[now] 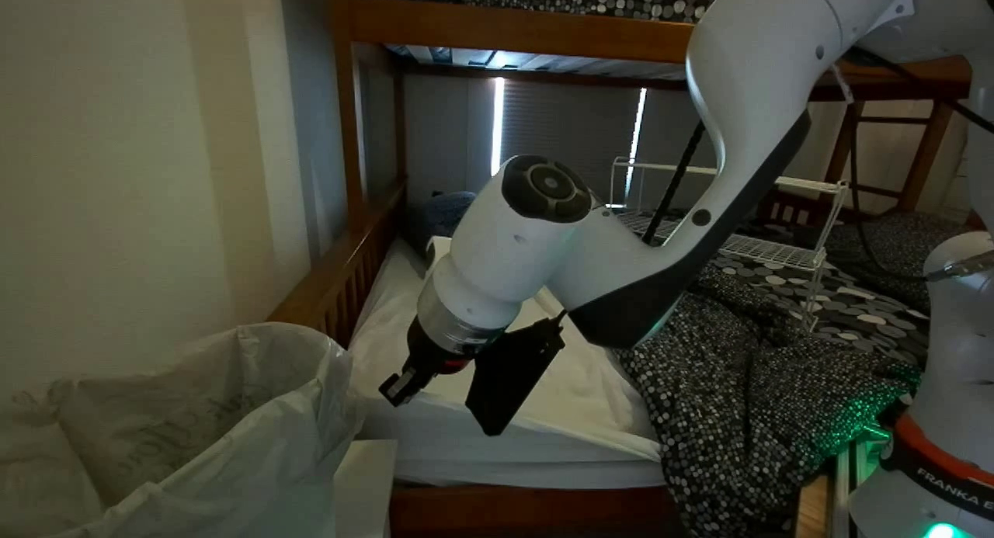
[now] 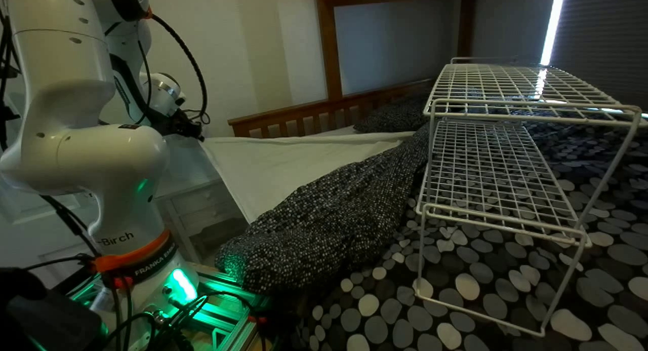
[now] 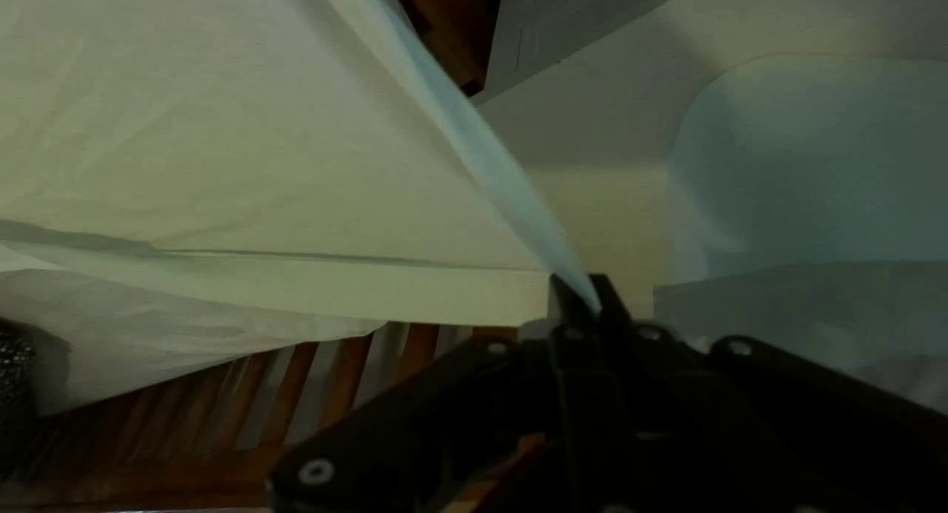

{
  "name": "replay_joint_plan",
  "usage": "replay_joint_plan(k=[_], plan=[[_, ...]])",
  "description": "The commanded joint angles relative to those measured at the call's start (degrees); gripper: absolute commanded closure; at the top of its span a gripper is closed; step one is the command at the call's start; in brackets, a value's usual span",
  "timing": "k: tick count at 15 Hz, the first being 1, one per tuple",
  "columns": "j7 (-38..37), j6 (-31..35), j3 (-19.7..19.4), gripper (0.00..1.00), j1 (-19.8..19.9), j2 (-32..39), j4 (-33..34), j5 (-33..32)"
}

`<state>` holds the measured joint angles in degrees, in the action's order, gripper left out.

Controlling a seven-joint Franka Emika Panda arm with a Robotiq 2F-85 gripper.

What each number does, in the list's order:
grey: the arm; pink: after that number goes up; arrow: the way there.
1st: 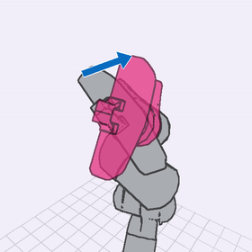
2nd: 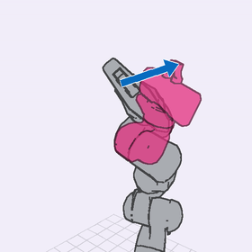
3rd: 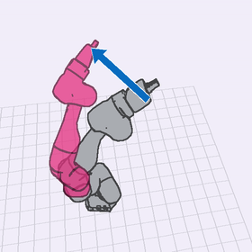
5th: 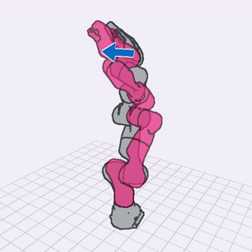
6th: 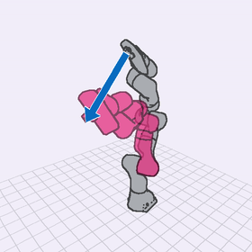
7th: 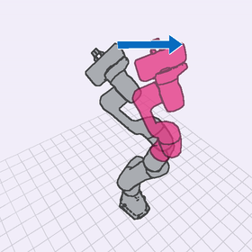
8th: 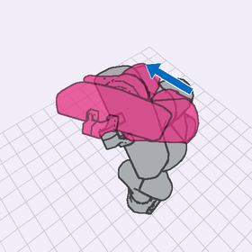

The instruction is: Move the bedsheet to the left

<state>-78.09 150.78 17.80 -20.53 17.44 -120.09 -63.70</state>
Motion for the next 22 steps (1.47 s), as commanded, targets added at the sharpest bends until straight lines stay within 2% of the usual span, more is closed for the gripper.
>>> replay_joint_plan(k=[1, 7, 8, 11, 15, 18, 22], plan=[[0.0, 0.0, 0.0, 0.95, 0.0, 0.0, 0.0, 0.0], [0.1, 0.0, 0.0, 0.95, 0.0, 0.0, 0.0, 0.0], [0.1, 0.0, 0.0, 0.99, 0.0, 0.0, 0.0, 0.0], [-3.6, -2.2, -2.8, 0.99, 0.3, 1.4, 3.3, -2.8], [-9.7, 0.2, -6.9, 0.99, 0.4, 3.9, 8.7, -8.5], [-14.0, 2.5, -8.0, 0.99, 0.1, 7.4, 13.2, -10.7], [-18.7, 7.8, -7.6, 0.99, -0.9, 11.9, 19.2, -13.1]])
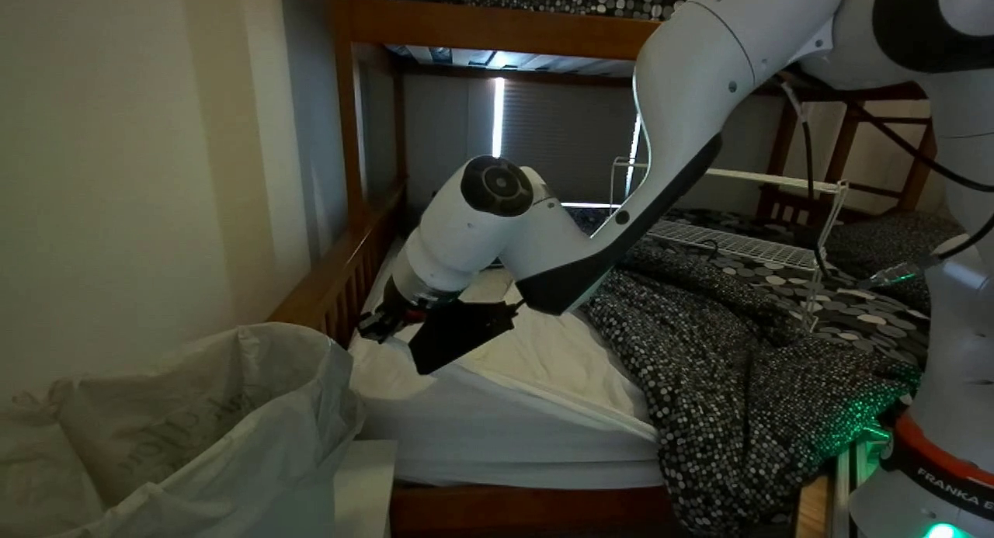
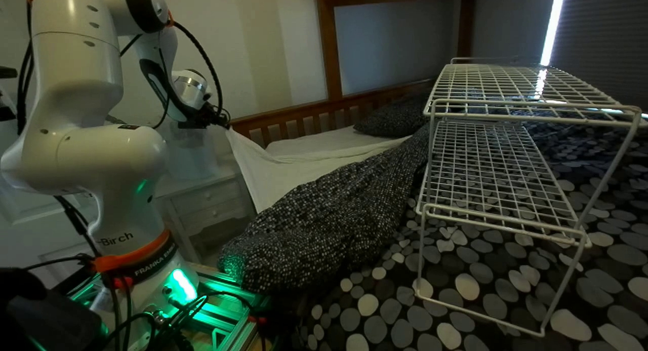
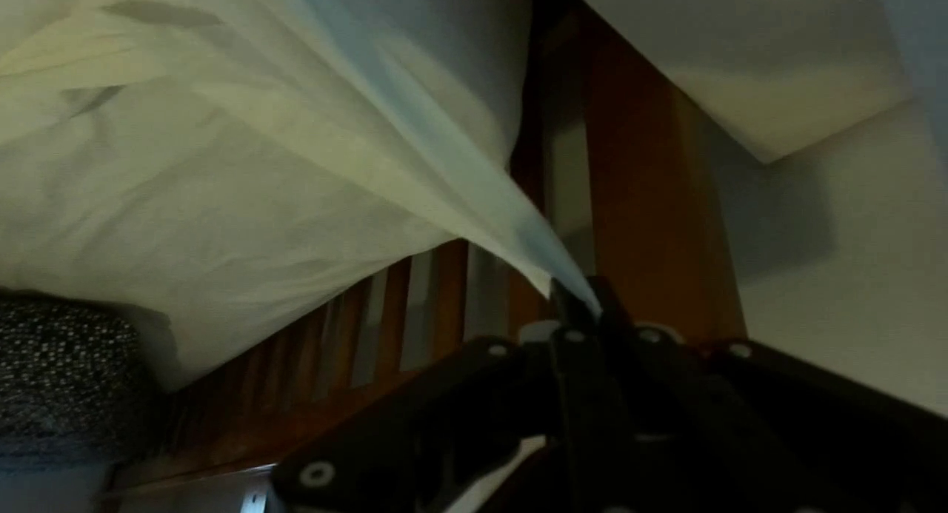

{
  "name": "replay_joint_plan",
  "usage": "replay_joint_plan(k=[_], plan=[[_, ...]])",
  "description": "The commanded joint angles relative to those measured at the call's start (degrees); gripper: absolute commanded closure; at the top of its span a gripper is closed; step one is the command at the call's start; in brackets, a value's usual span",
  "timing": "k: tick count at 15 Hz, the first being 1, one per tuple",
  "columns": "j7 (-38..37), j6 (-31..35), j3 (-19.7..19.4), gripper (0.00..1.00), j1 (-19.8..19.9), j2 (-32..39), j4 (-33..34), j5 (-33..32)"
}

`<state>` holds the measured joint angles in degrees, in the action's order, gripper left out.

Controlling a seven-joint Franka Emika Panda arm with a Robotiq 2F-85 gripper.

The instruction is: Move the bedsheet to the left

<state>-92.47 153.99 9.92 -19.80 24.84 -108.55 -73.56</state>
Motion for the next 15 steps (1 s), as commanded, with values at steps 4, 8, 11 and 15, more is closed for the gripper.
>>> replay_joint_plan(k=[4, 8, 11, 15], plan=[[-8.7, 7.0, 0.1, 0.99, -3.3, 8.1, 12.8, -6.6], [-10.8, 6.7, 0.0, 0.99, -3.5, 10.1, 14.8, -8.6], [-9.3, 6.4, 0.9, 0.93, -2.7, 10.7, 14.5, -6.7], [-5.0, 8.3, 3.3, 0.56, -1.3, 9.5, 13.9, -2.1]])
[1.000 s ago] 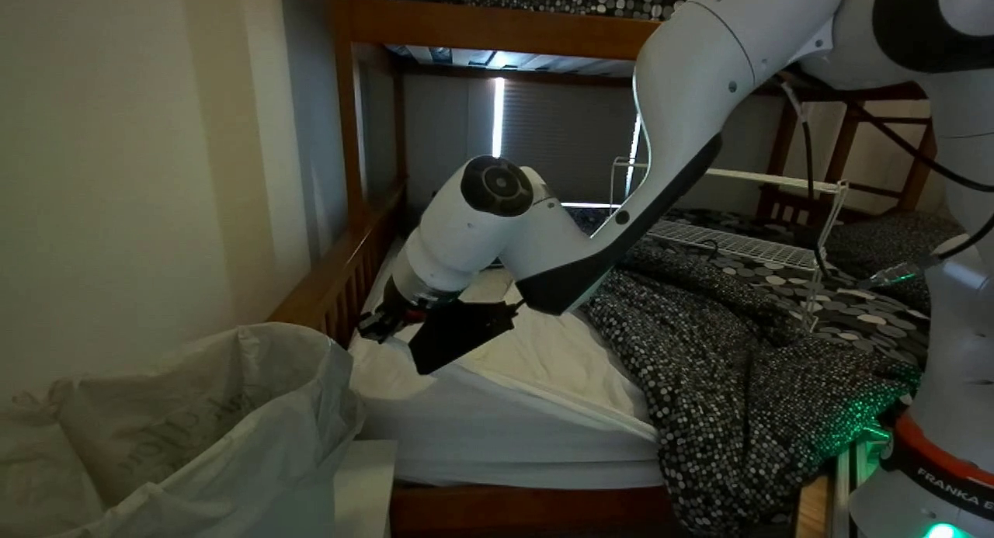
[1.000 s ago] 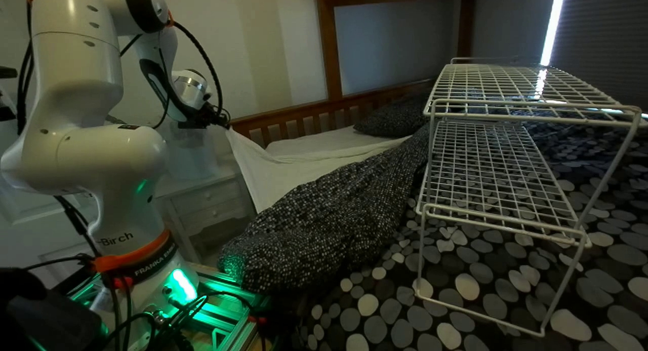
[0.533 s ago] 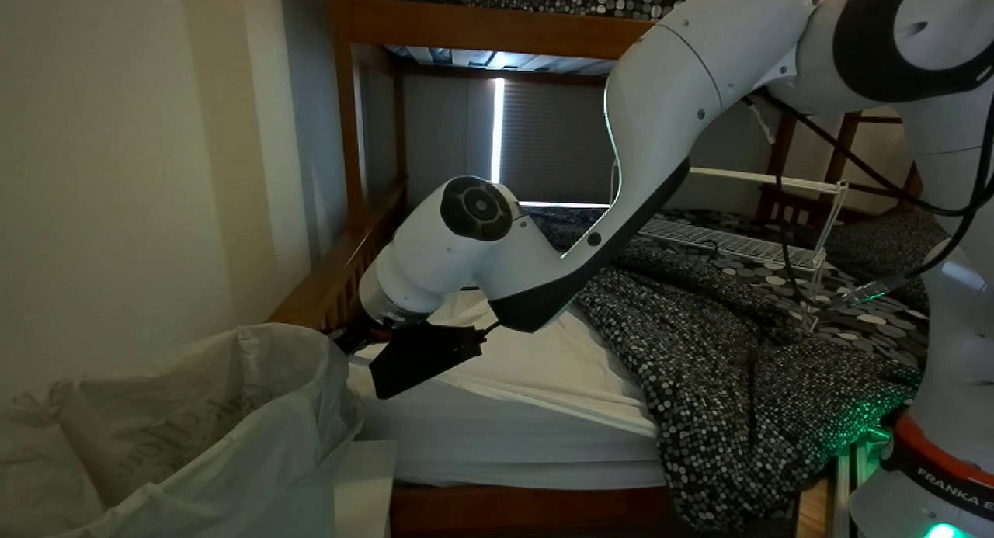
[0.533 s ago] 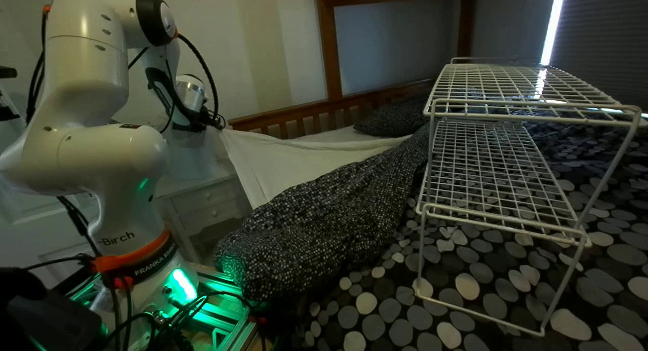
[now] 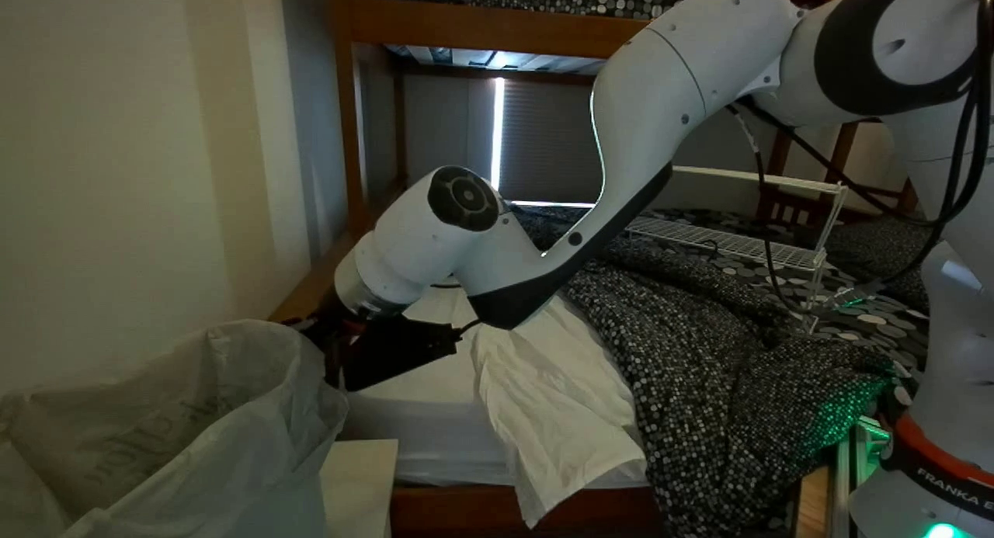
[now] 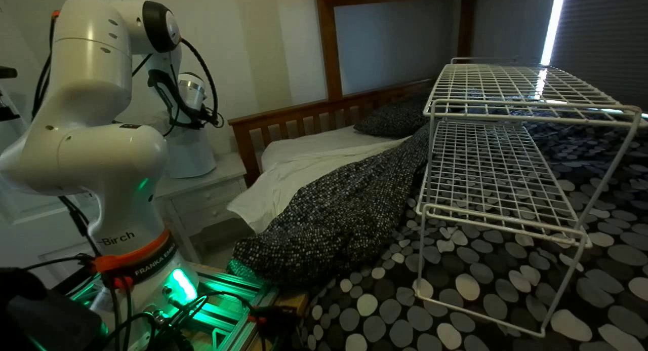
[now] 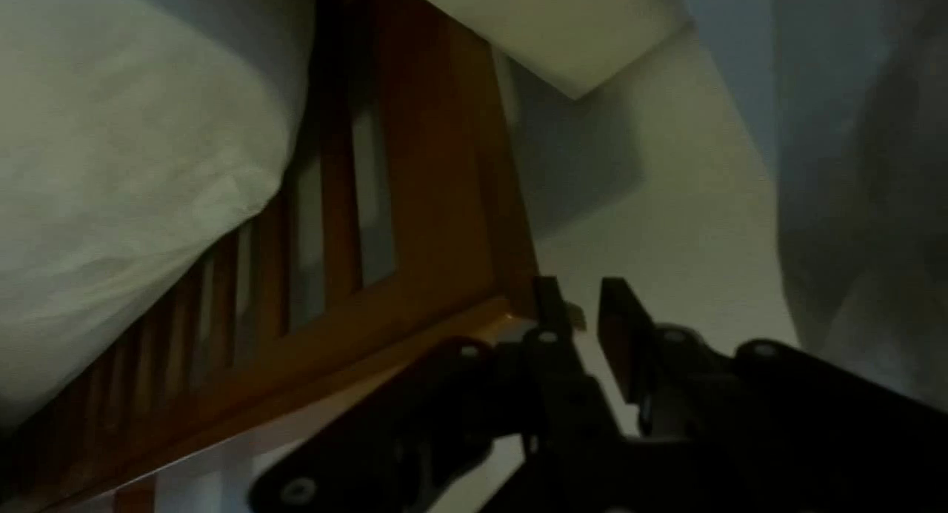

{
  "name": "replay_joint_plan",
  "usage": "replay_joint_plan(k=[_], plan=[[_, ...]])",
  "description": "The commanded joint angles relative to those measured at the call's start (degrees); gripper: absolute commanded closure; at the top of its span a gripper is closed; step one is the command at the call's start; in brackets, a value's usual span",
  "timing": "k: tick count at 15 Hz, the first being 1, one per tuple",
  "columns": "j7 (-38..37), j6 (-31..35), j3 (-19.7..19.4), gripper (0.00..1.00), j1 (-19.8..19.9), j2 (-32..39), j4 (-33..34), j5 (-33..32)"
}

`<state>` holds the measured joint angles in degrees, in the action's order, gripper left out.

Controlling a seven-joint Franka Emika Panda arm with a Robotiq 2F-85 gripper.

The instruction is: Move the bedsheet to the left

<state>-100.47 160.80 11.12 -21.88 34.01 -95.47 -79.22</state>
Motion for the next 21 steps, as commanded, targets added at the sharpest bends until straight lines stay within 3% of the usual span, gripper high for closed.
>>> replay_joint_plan(k=[1, 4, 7, 11, 12, 14, 17, 18, 19, 21], plan=[[7.3, 0.5, 4.2, 0.49, 2.2, -1.2, -2.1, 8.1], [15.7, -1.7, 8.5, 0.25, 5.1, -2.8, -7.0, 17.6], [19.1, -4.0, 10.3, 0.03, 7.4, -3.8, -11.3, 22.5], [22.3, -5.0, 12.3, 0.00, 10.4, -5.4, -16.0, 26.1], [25.9, -3.7, 7.8, 0.00, 6.7, -7.0, -17.5, 31.3], [33.1, -6.3, 8.5, 0.00, 7.1, -9.5, -20.9, 39.0], [48.7, -13.5, 10.1, 0.00, 8.1, -15.8, -27.1, 51.8], [51.7, -16.9, 14.7, 0.00, 12.5, -16.9, -28.0, 51.9], [57.6, -16.6, 9.2, 0.00, 7.7, -20.3, -30.3, 55.8], [59.9, -18.0, 5.1, 0.00, 5.3, -25.0, -32.5, 51.3]])
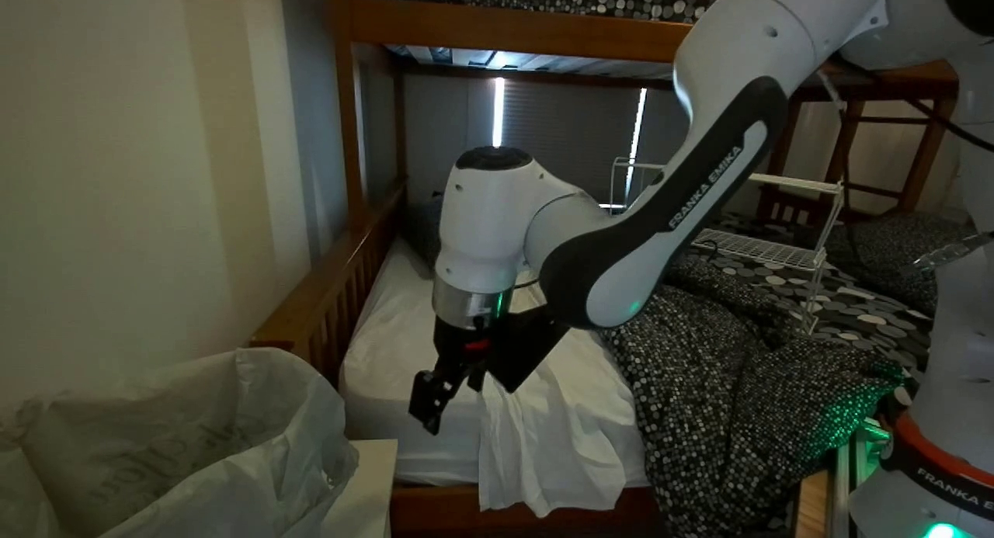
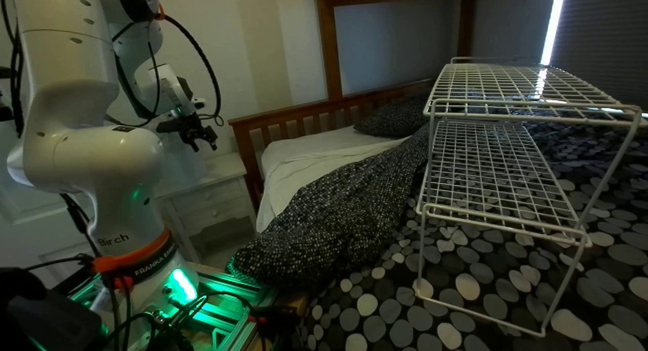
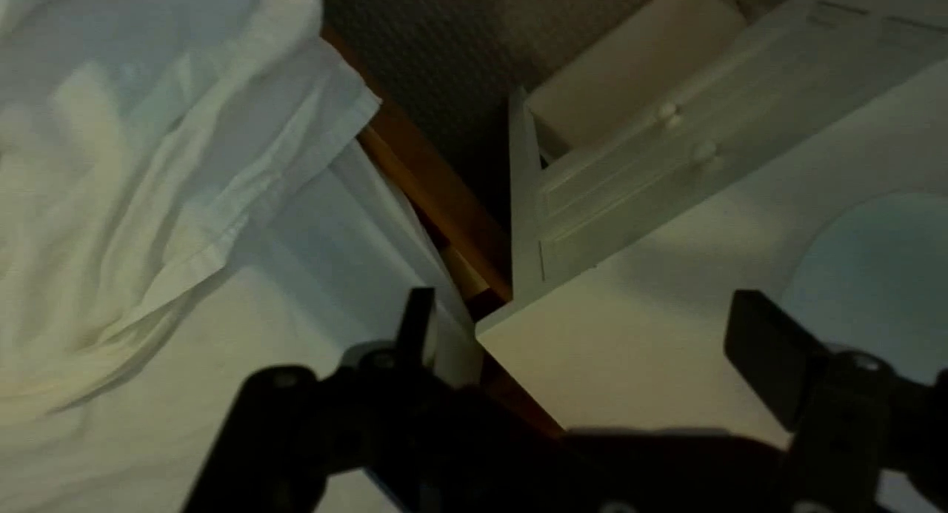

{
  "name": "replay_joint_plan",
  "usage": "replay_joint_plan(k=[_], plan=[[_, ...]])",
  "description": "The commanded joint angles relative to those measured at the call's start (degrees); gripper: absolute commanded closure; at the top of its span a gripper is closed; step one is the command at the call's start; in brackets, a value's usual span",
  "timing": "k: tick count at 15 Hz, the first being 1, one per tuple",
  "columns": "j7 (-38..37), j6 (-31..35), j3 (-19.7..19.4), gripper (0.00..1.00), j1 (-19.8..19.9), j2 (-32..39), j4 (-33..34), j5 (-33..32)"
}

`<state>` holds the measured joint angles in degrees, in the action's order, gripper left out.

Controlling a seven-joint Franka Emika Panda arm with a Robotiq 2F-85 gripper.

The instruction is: Move the bedsheet to the left

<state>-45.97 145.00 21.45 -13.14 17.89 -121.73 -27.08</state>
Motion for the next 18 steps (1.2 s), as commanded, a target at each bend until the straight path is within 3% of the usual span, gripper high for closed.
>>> replay_joint_plan(k=[1, 6, 11, 12, 18], plan=[[8.6, -2.5, -5.8, 0.00, -3.3, -10.8, -7.6, -1.5], [24.4, 8.1, -9.6, 0.00, 0.0, -21.3, -19.6, -5.6], [47.9, 26.9, -11.7, 0.00, 1.9, -18.9, -29.5, 7.5], [40.7, 21.0, -11.3, 0.00, 1.8, -19.9, -26.0, 2.9], [41.8, 22.4, -11.5, 0.00, 2.1, -19.3, -25.9, 3.4]])
